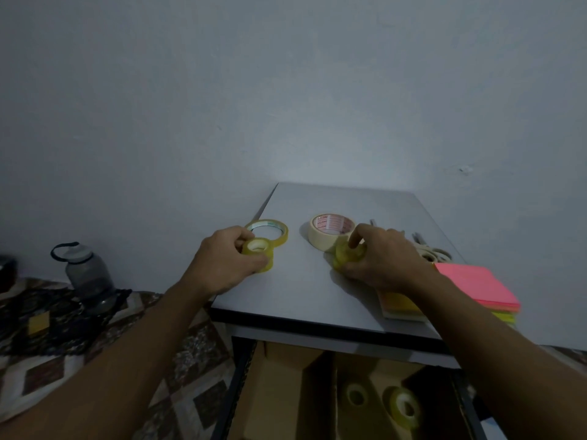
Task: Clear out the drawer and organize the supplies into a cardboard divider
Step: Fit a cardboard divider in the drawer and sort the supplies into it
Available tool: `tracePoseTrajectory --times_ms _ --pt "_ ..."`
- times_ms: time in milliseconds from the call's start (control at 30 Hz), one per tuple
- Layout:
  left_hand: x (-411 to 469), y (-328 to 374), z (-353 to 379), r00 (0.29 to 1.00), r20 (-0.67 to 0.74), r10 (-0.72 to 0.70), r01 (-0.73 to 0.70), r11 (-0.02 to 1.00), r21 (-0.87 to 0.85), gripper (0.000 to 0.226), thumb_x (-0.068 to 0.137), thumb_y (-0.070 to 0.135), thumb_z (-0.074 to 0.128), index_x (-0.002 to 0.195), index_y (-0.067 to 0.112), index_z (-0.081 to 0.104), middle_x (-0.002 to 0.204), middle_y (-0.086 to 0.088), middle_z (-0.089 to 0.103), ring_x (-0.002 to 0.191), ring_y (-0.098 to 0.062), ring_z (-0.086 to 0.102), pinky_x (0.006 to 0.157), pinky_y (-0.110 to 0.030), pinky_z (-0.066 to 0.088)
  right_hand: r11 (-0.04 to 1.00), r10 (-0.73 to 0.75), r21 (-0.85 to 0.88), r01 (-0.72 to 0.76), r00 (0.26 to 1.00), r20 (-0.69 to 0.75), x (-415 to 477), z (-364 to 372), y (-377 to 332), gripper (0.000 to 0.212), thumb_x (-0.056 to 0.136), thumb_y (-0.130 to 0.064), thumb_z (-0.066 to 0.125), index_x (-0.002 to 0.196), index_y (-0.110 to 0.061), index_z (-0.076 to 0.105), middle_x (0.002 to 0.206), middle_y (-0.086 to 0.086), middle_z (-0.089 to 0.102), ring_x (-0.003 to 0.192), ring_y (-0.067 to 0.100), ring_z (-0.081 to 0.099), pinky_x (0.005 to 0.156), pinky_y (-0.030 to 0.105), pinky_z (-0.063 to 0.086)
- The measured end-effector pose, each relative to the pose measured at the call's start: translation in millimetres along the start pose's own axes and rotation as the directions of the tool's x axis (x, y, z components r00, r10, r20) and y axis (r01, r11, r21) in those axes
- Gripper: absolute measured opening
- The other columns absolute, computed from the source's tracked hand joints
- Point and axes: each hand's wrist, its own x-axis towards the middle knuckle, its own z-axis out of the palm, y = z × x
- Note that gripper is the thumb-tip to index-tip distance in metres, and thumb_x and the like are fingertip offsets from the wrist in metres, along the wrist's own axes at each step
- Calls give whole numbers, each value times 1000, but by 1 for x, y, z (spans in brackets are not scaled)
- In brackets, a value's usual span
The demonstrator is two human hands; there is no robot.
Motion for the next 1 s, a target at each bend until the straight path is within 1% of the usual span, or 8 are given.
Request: tracePoseTrajectory --times_ms 67,133,300,433,567,633,900,1000 --pt "-4 1 1 999 29 28 -28 1000 9 44 68 34 84 108 28 68 91 14 69 82 -2 65 69 -20 49 999 -36 2 36 999 14 -4 -2 -2 51 78 -60 68 114 -29 53 105 -2 56 97 20 49 78 33 44" --pt "-7 2 2 997 47 54 -54 998 16 44 67 36 85 107 28 69 92 14 69 84 -1 65 68 -17 46 998 -61 12 61 998 17 -5 -2 -5 51 78 -58 70 115 -28 51 110 -1 59 98 19 49 75 31 41" --pt "-13 4 2 996 46 72 -72 997 -4 37 69 33 86 102 30 70 89 14 70 81 3 64 68 -14 46 996 -65 68 65 998 -6 -3 0 -7 53 76 -57 72 115 -28 51 121 2 62 106 22 52 80 32 44" --pt "-15 4 4 996 51 74 -73 997 -23 38 70 35 86 103 28 69 89 14 71 80 2 65 71 -18 50 995 -56 81 55 998 1 -1 2 -8 55 73 -56 75 113 -27 53 119 2 64 102 21 57 82 36 52" --pt "-16 5 3 996 53 73 -72 997 -10 48 67 40 88 109 28 67 92 15 70 82 3 64 67 -11 45 996 -65 67 64 998 10 -1 3 -8 55 73 -56 74 114 -27 53 118 3 63 101 22 56 83 38 54" --pt "-17 5 3 996 49 76 -75 997 -6 48 67 38 89 108 28 67 90 17 69 80 6 63 65 -8 43 997 -64 52 63 998 4 -1 5 -8 55 74 -55 73 116 -26 53 118 3 63 101 22 56 82 37 53" --pt "-22 5 4 994 34 100 -102 994 38 47 66 41 88 107 28 69 88 19 69 79 9 62 66 -10 46 998 -37 46 38 999 -24 -2 8 -11 58 72 -55 76 117 -26 55 115 5 64 98 21 58 84 39 55" --pt "-27 7 5 994 9 113 -114 993 45 49 65 43 88 107 28 69 90 18 69 82 6 62 68 -14 48 998 -33 59 35 999 -32 -4 8 -13 56 72 -54 76 116 -26 55 116 5 65 99 22 58 85 39 54"
